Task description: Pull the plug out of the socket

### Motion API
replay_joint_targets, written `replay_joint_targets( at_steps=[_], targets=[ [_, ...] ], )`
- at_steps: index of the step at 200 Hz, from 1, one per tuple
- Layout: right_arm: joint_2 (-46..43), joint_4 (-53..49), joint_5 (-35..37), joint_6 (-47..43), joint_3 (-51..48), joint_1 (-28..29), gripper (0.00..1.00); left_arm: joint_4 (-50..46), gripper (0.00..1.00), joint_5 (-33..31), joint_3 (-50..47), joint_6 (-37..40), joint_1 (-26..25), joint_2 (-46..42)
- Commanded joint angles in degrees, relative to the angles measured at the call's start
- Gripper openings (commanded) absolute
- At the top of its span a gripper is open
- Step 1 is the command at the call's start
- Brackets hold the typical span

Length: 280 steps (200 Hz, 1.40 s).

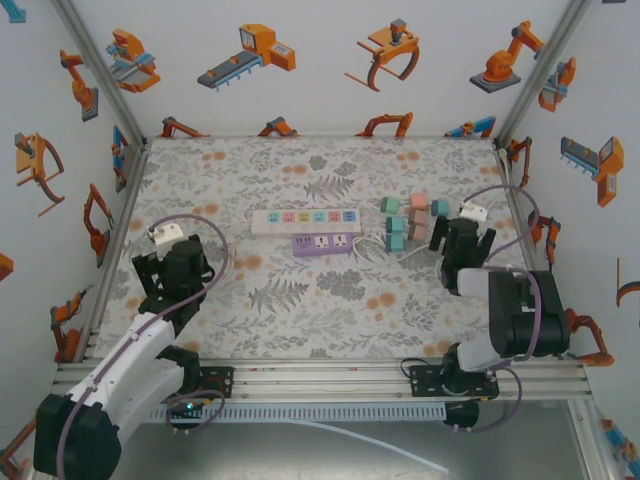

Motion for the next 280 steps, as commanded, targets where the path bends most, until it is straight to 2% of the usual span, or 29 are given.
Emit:
replay_joint_targets(
  at_steps=[1, 25, 30, 51, 85, 108, 122, 148, 160, 172, 184, 197, 209, 280],
  targets=[
    [2.5, 13.1, -4.6, -1.9, -2.7, -0.7, 0.95, 5.9, 0.97, 4.8, -1.1, 3.4, 0.8, -0.2],
    [2.2, 11.8, -4.2, 0.1, -2.2, -2.0, 0.95, 12.8, 0.97, 10.7, -4.3, 6.7, 1.8, -0.8],
    [2.5, 12.3, -4.3, -0.2, -2.1, -2.0, 0.99, 14.6, 0.97, 11.5, -5.1, 6.9, 2.4, -0.5],
    [2.4, 11.7, -4.8, -0.5, -1.9, -1.9, 0.99, 23.0, 0.97, 16.7, -7.5, 6.3, 6.9, 3.1],
    [2.5, 10.9, -7.2, -1.3, -1.4, -1.9, 0.99, 39.1, 0.97, 24.9, -6.9, 5.5, 12.1, 18.9],
    [2.5, 10.8, -7.3, -1.4, -1.4, -1.9, 0.99, 42.4, 0.97, 29.7, -0.7, 7.5, 13.2, 29.7],
    [2.4, 10.8, -7.4, -1.4, -1.4, -1.9, 0.99, 38.8, 0.97, 29.8, 3.6, 9.0, 13.3, 33.4],
    [2.5, 10.8, -7.4, -1.5, -1.3, -1.9, 0.99, 57.2, 0.97, 30.8, 0.7, 10.4, 13.9, 44.5],
    [2.5, 10.8, -7.5, -1.5, -1.3, -1.9, 0.99, 47.6, 0.97, 32.0, 2.5, 9.3, 14.0, 41.6],
    [2.5, 10.8, -7.5, -1.4, -1.3, -1.9, 0.99, 53.3, 0.97, 33.2, 1.7, 9.8, 14.7, 43.7],
    [2.5, 10.8, -7.6, -1.5, -1.3, -1.9, 0.99, 48.0, 0.97, 33.3, 2.8, 8.8, 15.0, 42.1],
    [2.5, 10.7, -7.6, -1.5, -1.3, -1.9, 0.99, 51.5, 0.97, 33.5, 2.1, 9.3, 15.1, 43.0],
    [2.5, 10.7, -7.7, -1.5, -1.3, -1.9, 0.99, 48.9, 0.97, 33.4, 2.5, 9.0, 15.1, 42.1],
    [2.5, 10.2, -8.0, -1.6, -0.9, -1.9, 0.99, 49.9, 0.97, 33.4, 2.3, 9.1, 15.1, 42.3]
  ],
)
